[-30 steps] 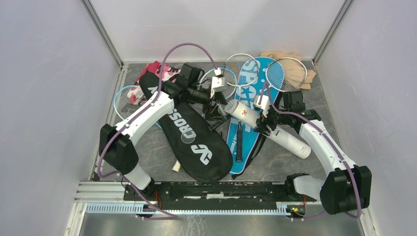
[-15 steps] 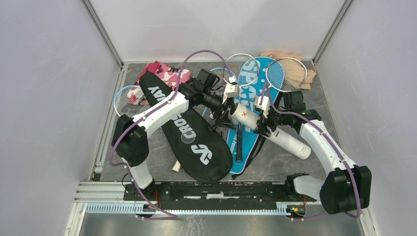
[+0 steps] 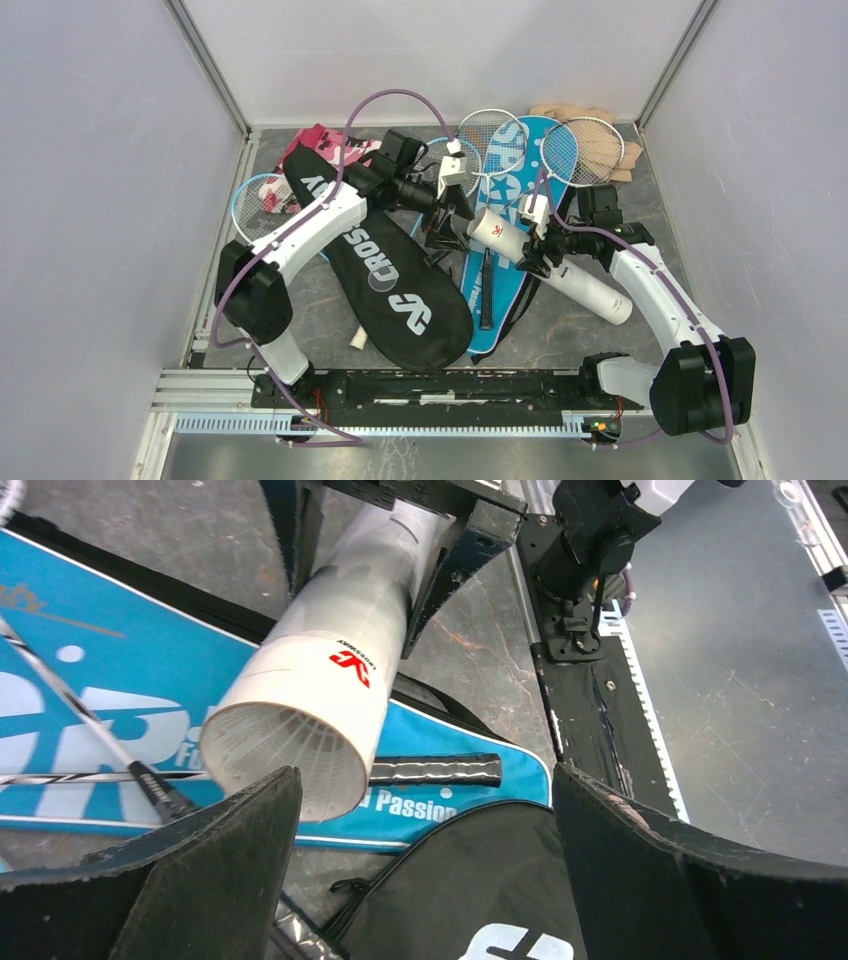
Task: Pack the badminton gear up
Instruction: Place the shuttlecock at the shuttle tube, then pick up the shuttlecock at the center of the board.
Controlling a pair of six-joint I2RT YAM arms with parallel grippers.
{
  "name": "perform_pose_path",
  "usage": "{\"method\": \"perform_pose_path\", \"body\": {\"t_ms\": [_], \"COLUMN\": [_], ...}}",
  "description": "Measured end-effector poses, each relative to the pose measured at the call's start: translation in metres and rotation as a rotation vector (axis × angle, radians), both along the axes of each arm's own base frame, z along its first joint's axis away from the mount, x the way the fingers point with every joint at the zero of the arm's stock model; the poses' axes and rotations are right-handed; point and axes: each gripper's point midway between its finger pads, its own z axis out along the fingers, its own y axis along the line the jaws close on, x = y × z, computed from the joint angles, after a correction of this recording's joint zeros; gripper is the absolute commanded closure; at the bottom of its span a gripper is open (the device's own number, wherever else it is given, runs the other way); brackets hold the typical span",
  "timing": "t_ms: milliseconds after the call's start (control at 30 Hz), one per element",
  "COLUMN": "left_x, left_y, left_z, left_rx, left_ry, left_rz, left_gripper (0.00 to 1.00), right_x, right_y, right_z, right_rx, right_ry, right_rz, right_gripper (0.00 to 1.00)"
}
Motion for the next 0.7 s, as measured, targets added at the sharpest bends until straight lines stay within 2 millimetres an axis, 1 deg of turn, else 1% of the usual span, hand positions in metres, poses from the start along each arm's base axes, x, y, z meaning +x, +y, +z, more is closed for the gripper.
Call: {"method": "perform_pose_path", "body": {"t_ms": [133, 233, 333, 467, 533, 600, 700], "left_x": [0.007, 0.014, 0.028, 0.055, 0.068, 0.084, 0.105], "left_y": [0.011, 0.018, 0.025, 0.034, 0.035, 0.034, 0.032], "left_z": [0.017, 0.027, 0.03, 0.029, 0.026, 0.018, -0.007], "left_rx": [-0.026, -0.041, -0.031, 0.028, 0.057, 0.107, 0.179], "left_ry": [-0.038, -0.062, -0.1, -0.23, -0.29, -0.348, -0.389], "left_rz": [0.031, 0.057, 0.106, 0.166, 0.171, 0.164, 0.133], "left_gripper": [0.0, 0.03, 0.04, 0.07, 0.1, 0.13, 0.15], "right_x": [0.0, 0.001, 0.0, -0.003, -0.005, -0.008, -0.012], "right_y": [-0.001, -0.002, -0.002, -0.003, -0.004, -0.005, -0.006], "right_z": [0.0, 0.0, 0.0, -0.001, 0.0, 0.001, 0.003], "right_rx": [0.0, -0.001, -0.002, -0.01, -0.015, -0.019, -0.023], "right_ry": [0.0, 0.0, 0.001, 0.005, 0.003, 0.001, -0.002], "right_rz": [-0.002, -0.006, -0.005, -0.002, 0.001, 0.003, 0.007], "right_gripper": [0.87, 0.87, 0.87, 0.87, 0.87, 0.87, 0.87]}}
